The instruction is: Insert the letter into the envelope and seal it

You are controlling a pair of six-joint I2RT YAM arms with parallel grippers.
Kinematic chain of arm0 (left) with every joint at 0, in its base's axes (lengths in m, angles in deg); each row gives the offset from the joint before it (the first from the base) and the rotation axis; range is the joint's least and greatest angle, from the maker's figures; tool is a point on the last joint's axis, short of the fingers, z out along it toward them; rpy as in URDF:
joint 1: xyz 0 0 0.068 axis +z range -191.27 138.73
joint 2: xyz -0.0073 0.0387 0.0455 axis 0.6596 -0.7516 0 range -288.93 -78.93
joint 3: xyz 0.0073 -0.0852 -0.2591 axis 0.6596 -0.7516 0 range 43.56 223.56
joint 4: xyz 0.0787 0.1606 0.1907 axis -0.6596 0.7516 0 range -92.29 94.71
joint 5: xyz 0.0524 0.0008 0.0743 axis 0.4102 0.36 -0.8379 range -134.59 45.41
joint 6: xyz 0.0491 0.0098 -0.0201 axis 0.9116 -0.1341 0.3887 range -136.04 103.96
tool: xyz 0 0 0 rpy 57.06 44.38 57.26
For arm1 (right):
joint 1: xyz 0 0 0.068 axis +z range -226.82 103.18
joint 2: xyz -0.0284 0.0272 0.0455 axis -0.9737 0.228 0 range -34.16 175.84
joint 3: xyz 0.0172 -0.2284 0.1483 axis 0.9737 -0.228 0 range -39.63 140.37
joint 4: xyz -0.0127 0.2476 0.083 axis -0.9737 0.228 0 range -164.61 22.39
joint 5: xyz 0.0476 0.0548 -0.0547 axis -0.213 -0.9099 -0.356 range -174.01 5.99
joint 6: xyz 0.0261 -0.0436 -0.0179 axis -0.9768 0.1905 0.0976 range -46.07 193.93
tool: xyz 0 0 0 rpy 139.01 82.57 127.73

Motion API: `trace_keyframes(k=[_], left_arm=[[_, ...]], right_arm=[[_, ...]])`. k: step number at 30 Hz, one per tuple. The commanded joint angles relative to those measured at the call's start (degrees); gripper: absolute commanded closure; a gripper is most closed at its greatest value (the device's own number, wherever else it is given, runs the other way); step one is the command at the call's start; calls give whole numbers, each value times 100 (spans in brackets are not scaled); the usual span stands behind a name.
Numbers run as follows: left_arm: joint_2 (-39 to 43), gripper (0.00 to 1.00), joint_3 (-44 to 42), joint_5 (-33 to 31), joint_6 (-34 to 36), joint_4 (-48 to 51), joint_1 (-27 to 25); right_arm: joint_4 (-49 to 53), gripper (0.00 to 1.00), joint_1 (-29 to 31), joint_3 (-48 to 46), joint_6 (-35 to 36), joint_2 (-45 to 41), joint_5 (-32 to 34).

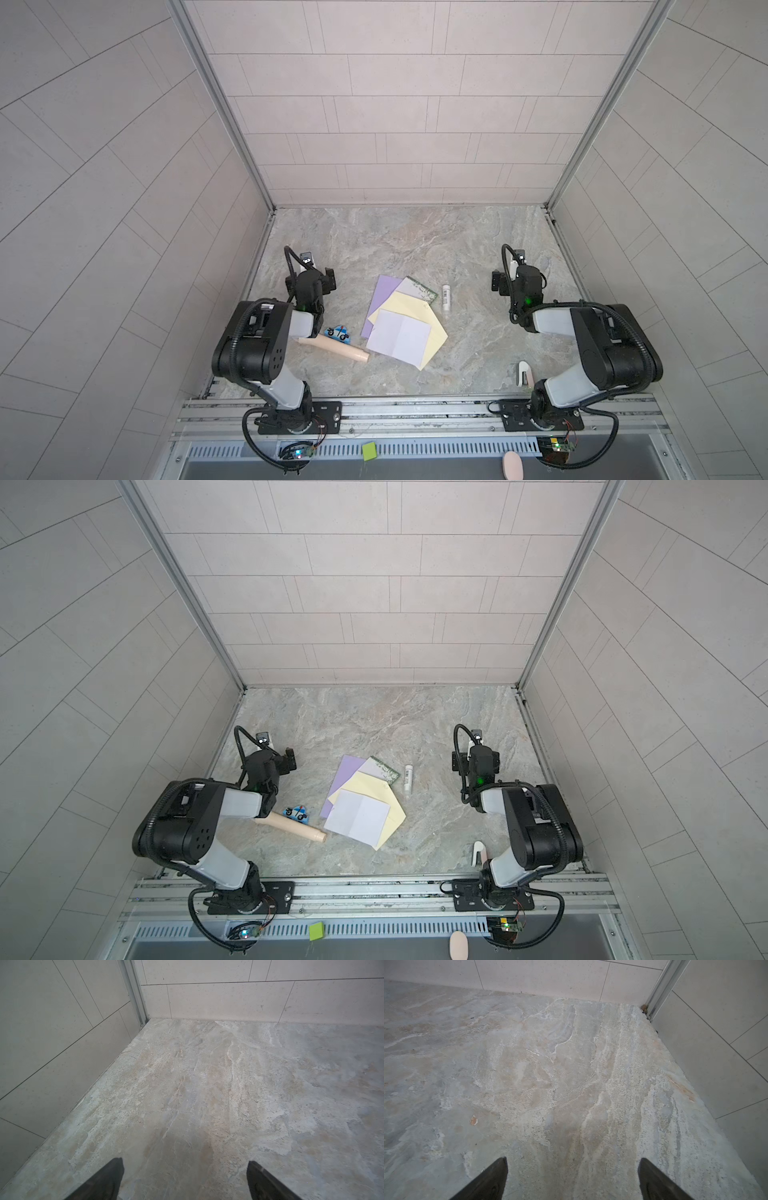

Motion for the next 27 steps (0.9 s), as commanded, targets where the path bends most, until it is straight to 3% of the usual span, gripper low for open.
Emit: trace_keyframes(k=[1,27], left_arm=[[2,0,46,-35,57,-52,3],[51,0,-7,-22,68,-119,2]], right_arm=[[-124,1,50,-45,46,-108,107],[-127,0,46,-49,39,-119,102]])
